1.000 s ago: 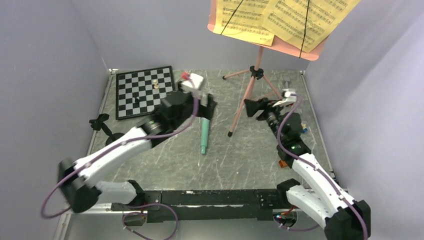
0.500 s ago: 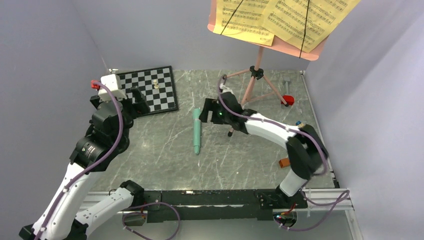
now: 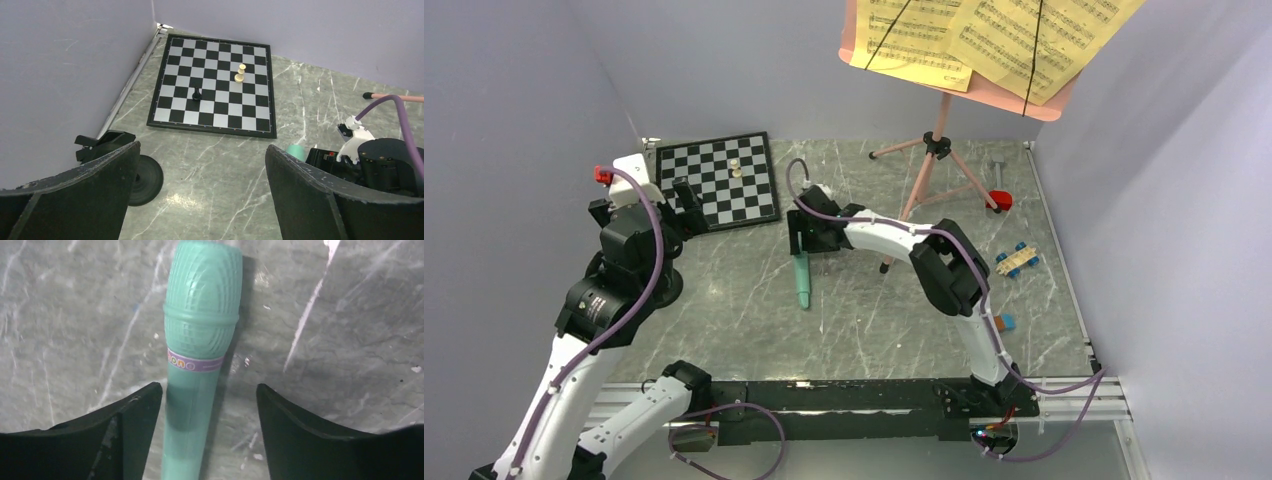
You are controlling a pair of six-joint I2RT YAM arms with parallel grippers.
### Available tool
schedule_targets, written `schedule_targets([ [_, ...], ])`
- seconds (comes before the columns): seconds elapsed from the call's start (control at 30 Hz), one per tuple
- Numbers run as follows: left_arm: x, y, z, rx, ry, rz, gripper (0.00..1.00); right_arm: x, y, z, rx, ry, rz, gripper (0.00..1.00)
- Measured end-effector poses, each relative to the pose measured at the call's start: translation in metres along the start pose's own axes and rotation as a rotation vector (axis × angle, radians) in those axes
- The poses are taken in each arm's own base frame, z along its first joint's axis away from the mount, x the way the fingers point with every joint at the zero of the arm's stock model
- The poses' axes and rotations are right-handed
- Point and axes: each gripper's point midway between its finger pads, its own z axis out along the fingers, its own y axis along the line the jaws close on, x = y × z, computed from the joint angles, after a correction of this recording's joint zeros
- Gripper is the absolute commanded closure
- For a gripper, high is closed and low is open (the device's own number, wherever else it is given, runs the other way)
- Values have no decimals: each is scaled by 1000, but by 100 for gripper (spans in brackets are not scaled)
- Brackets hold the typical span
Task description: Set up the instrument practice props
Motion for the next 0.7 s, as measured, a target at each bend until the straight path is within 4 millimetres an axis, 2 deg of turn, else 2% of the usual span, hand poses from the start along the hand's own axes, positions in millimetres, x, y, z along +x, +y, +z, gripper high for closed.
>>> schedule_targets([
  [0.17,-2,6,0,-16,-5,-2,1,-6,15,9,63,-48,-84,86],
  [0.3,-2,11,2,-36,-5,0,1,-5,14,7,108,-80,-143,100],
  [0.43,0,22,10,-101,23,21,1,2,5,-2,100,-95,-163,100],
  [0.6,11,39,30,-217,87,62,1,28,-22,-33,48,-36,-140,100],
  [0.7,24,46,40,-250,143,121,1,32,-29,-51,15,-24,-129,100],
])
